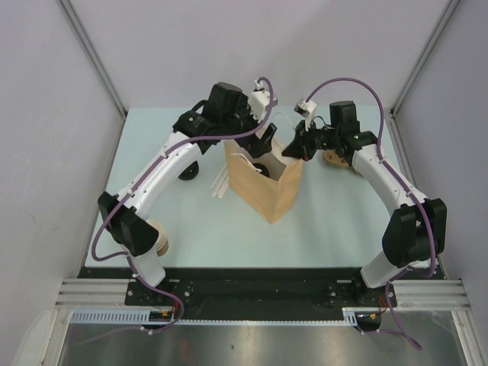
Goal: Pack the takeout coffee
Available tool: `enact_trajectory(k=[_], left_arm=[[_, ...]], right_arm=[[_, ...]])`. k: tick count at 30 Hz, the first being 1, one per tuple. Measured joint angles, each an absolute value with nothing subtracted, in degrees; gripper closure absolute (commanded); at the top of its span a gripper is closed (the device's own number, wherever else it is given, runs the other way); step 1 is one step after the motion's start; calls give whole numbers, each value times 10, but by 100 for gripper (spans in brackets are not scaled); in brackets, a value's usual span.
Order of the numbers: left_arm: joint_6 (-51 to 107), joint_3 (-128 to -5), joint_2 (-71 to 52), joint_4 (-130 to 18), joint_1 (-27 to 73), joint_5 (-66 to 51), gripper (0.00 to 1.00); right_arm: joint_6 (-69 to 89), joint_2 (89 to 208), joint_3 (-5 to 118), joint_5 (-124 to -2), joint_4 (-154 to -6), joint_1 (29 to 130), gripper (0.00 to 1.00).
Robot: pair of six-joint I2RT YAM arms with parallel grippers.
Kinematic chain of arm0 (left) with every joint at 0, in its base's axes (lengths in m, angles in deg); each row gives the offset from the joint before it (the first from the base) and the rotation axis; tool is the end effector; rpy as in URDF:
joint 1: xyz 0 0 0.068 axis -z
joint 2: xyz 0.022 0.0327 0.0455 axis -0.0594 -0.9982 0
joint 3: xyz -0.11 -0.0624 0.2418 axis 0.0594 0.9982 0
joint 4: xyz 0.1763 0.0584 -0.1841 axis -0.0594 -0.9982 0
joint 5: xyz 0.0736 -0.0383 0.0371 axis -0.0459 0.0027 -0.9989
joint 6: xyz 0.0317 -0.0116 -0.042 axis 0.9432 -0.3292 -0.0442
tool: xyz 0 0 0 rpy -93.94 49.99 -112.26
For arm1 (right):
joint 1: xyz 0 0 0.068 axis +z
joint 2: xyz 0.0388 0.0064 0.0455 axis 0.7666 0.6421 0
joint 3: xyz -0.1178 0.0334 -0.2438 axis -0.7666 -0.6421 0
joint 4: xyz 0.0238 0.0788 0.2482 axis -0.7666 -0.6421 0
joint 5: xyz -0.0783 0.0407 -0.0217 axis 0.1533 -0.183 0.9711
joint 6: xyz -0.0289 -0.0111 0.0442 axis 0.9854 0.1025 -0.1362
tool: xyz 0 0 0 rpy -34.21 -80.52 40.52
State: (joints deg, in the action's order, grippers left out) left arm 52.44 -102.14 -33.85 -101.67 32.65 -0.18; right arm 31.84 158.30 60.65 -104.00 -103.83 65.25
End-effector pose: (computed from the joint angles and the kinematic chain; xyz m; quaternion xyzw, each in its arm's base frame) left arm 0.3089 -0.2367 0.4020 0.4241 0.7767 -0.2079 0.4168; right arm 0.3360 0.1190 0.3328 -0.3943 0.7313 0.3673 0.4181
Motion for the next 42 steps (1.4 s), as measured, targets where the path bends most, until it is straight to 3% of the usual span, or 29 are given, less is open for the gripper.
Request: enact_trajectory(k=[13,21,42], left_arm=[[446,-1134,-327,-1007,250,3,2],[441,-1140,-327,-1001,189,-17,3],[462,-979,-325,-983,131,-21,6]], right_arm=[[238,1581,608,-1022,-1033,636,100],[163,1580,608,-982,-1020,614,100],[17,1528,608,-759,-1025,619,100]])
